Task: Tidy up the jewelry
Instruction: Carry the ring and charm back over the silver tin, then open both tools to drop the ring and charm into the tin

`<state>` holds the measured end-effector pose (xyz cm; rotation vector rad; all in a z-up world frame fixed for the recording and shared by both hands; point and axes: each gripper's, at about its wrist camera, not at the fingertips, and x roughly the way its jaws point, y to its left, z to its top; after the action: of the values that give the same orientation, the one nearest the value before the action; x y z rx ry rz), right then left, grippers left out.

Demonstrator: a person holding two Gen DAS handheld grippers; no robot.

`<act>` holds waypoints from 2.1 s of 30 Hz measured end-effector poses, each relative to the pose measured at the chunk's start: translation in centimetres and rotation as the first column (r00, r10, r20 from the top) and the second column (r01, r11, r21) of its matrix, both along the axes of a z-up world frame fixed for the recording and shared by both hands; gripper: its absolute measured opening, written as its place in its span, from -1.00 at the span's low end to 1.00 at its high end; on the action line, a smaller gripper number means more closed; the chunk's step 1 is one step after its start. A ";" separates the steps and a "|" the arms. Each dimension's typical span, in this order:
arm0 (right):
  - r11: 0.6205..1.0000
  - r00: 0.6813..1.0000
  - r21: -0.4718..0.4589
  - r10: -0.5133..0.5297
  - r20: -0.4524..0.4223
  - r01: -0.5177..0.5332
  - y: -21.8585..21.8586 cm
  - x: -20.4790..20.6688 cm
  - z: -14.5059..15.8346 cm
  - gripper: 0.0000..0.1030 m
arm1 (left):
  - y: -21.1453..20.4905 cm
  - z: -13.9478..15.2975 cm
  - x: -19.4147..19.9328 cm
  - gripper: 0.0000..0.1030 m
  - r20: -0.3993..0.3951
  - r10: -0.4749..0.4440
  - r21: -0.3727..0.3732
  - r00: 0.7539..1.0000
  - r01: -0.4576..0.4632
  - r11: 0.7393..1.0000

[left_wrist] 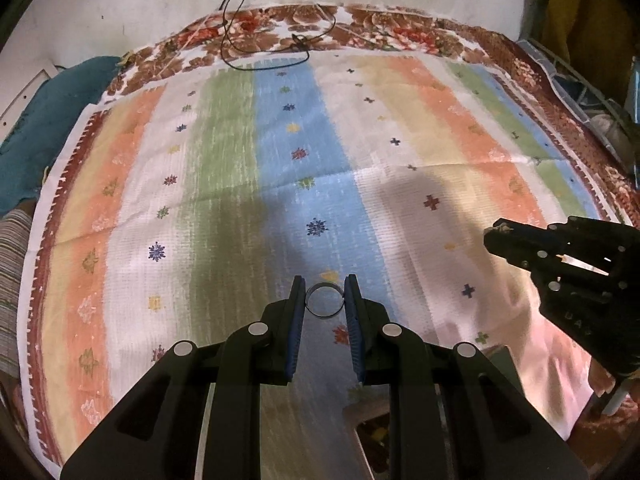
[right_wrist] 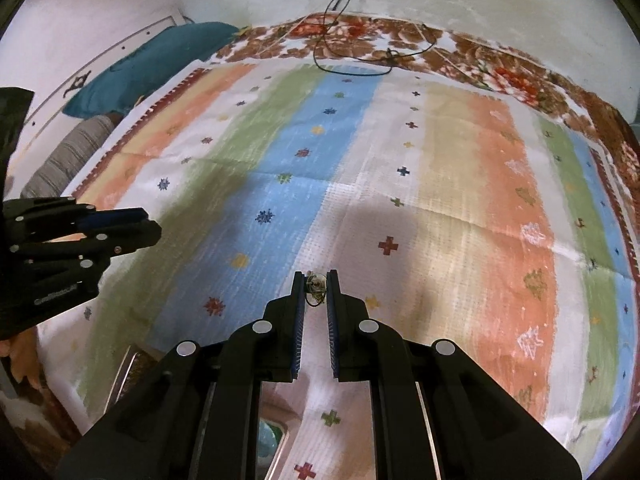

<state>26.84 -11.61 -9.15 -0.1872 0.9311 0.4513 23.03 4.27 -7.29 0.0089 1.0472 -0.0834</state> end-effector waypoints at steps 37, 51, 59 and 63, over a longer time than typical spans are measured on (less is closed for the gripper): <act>0.995 0.999 0.098 -0.006 0.036 0.002 -0.9 -9.6 3.8 -0.78 | -3.0 5.8 -9.3 -0.62 0.134 -0.063 -0.075 0.989 0.073 0.995; 0.995 1.000 0.099 0.018 0.014 -0.019 -0.5 -11.7 3.3 -0.78 | -3.3 5.6 -11.0 -0.62 0.132 -0.058 -0.076 0.990 0.069 0.995; 0.993 0.999 0.113 0.033 -0.006 -0.032 -0.2 -11.7 3.1 -0.77 | -3.2 5.5 -11.1 -0.62 0.122 -0.054 -0.078 0.991 0.064 0.995; 0.994 0.999 0.106 0.026 -0.019 -0.024 -0.4 -11.6 3.0 -0.42 | -2.8 5.5 -11.1 -0.47 0.102 -0.036 -0.090 0.994 0.045 0.995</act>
<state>15.28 -11.97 -6.16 -0.0981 0.9233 0.5253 11.90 1.49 -1.82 -0.0486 0.9418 -0.1666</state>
